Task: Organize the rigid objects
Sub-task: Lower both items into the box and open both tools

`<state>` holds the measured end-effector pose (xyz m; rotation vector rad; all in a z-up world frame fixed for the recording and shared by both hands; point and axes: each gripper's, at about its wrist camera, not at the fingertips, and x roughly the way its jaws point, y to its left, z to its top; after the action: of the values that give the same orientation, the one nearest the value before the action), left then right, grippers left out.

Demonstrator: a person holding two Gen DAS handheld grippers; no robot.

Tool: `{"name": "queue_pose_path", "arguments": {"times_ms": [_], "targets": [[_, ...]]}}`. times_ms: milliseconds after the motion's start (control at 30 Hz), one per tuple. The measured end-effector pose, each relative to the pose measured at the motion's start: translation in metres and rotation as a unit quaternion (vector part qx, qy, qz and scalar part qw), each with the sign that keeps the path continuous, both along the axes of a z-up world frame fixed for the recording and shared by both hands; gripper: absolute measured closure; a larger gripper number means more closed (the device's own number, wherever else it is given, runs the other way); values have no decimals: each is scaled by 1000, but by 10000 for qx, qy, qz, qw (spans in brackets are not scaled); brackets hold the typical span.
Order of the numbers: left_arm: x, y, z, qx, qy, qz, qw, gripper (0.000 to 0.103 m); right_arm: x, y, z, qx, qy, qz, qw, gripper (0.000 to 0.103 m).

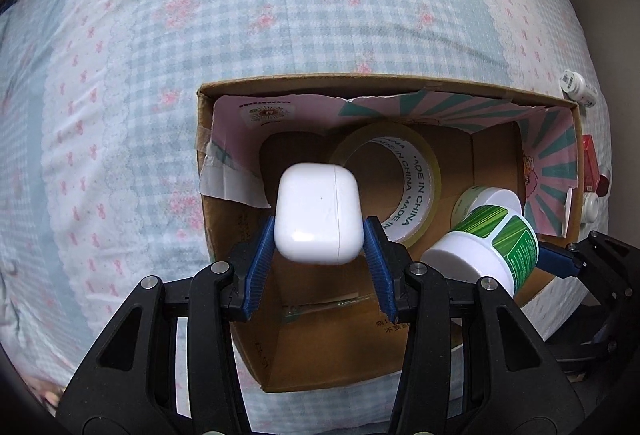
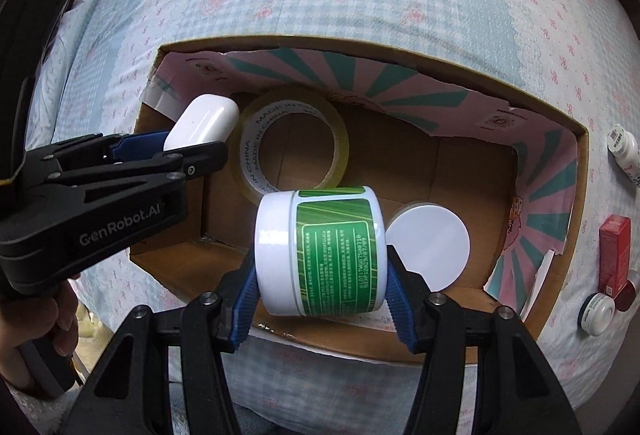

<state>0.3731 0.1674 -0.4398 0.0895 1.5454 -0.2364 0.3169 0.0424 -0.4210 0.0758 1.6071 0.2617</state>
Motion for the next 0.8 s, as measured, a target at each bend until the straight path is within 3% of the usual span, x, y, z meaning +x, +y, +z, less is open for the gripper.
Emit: {"name": "queue_pose_path", "arguments": {"times_ms": [33, 67, 100, 133, 167, 333, 800], "targets": [[1, -1, 3, -40, -33, -68, 10000, 37, -1, 1, 0, 9, -4, 84, 10000, 50], [1, -2, 7, -220, -42, -114, 9997, 7, -2, 1, -1, -11, 8, 150, 9999, 43], [1, -3, 13, -508, -11, -151, 9986, 0, -3, 0, -2, -48, 22, 154, 9999, 32], [0, -6, 18, -446, -95, -195, 9988, 0, -5, -3, -2, -3, -2, 94, 10000, 4], [-2, -9, 22, -252, -182, -310, 9990, 0, -7, -8, -1, 79, -69, -2, 9999, 0], [-8, -10, 36, -283, -300, -389, 9984, 0, -17, -20, 9, 128, -247, -261, 9993, 0], [-40, 17, 96, -230, -900, -124, 9956, 0, -44, -13, 61, 59, -870, -250, 9959, 0]]}}
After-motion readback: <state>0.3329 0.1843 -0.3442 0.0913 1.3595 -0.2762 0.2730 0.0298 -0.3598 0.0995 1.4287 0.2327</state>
